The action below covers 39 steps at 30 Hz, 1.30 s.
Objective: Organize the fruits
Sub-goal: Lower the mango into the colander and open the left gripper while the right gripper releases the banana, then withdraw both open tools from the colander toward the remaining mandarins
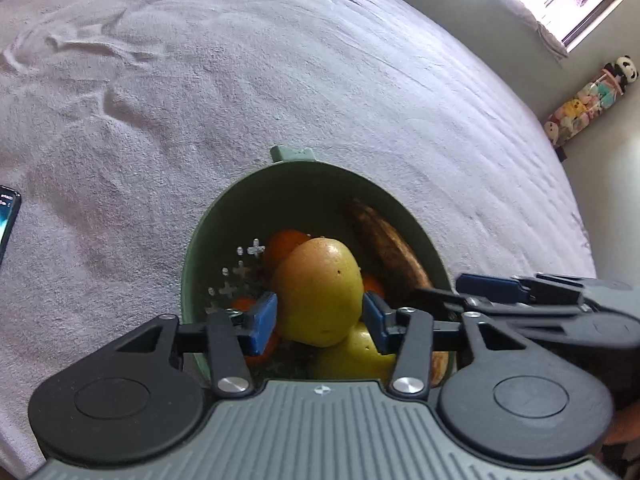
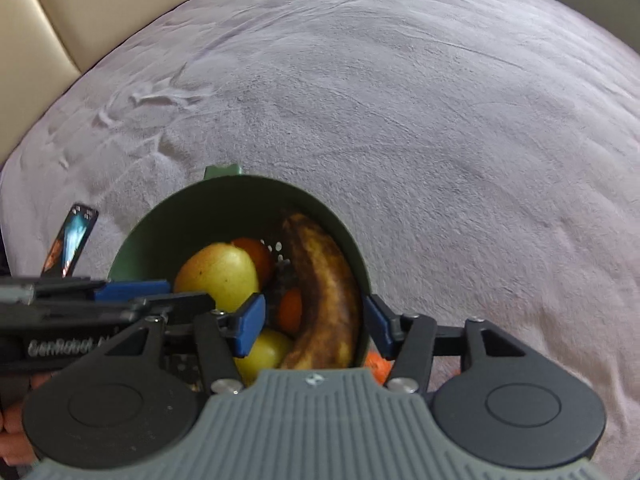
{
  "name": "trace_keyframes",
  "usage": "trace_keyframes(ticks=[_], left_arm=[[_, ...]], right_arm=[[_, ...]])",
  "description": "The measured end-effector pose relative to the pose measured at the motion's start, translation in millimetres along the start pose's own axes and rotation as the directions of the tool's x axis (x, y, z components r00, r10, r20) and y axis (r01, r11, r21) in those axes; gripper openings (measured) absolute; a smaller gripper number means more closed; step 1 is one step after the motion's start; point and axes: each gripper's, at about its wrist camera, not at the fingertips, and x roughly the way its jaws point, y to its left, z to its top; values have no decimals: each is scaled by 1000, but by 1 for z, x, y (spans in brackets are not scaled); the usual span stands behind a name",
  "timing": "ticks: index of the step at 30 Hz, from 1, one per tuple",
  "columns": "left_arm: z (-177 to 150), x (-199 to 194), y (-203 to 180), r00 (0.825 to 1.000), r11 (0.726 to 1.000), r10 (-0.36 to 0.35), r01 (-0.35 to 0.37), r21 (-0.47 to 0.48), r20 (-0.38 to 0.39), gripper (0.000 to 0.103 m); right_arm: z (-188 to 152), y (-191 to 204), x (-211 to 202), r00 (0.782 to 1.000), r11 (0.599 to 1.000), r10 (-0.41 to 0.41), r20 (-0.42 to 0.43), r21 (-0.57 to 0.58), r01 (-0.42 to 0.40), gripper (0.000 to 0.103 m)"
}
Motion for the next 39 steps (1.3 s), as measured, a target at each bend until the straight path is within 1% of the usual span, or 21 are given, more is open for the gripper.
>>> trace_keyframes(ticks=[3,6,9,10,12,16,20,23,27,31,32,34,36,39], left_arm=[[-1,1,-1,1000,1000,12,-12,8,-8,49],[-2,0,-2,1000,1000,17,-17,14,-9,48],[-2,-1,-4,1000,1000,19,-19,24,-14,48],[-3,-2,-4,1000,999,20,-19,30,-16,48],[-3,-2,-6,999,998,28,-27,49,-15,48],[-2,-3,-11,999,997,36,-35,71,-12,48],[-4,-7,-15,999,996,35,-35,83,-1,48],[-5,-14,-22,999,994,35,-37,106,19,48],[-8,-24,-37,998,986,28,-38,163,63,48],[-11,-37,-52,994,977,-15,-9,213,109,48],[-12,-39,-56,993,974,-26,-2,225,119,49],[-15,-45,-63,989,967,-43,6,254,138,49],[-19,-48,-71,986,958,-58,11,286,157,49],[-28,-52,-85,981,940,-88,25,339,173,49]], right_arm=[[-7,8,-3,1000,999,-20,-7,-49,20,53],[-14,16,0,998,992,-65,-6,-106,64,52],[-17,21,4,995,986,-98,-1,-133,97,43],[-18,21,6,995,985,-101,-2,-138,100,37],[-19,22,9,995,986,-99,-3,-134,97,35],[-19,24,14,993,983,-118,11,-141,118,35],[-21,20,16,994,987,-106,27,-117,108,35],[-23,18,10,995,990,-90,43,-106,94,35],[-26,21,-13,990,987,-94,110,-122,107,35],[-32,20,-39,980,984,-106,171,-123,128,37],[-34,19,-46,977,984,-112,183,-114,134,38],[-42,14,-59,969,984,-133,207,-85,153,44],[-52,9,-72,962,984,-154,227,-58,171,47],[-71,0,-87,951,980,-188,246,-13,197,49]])
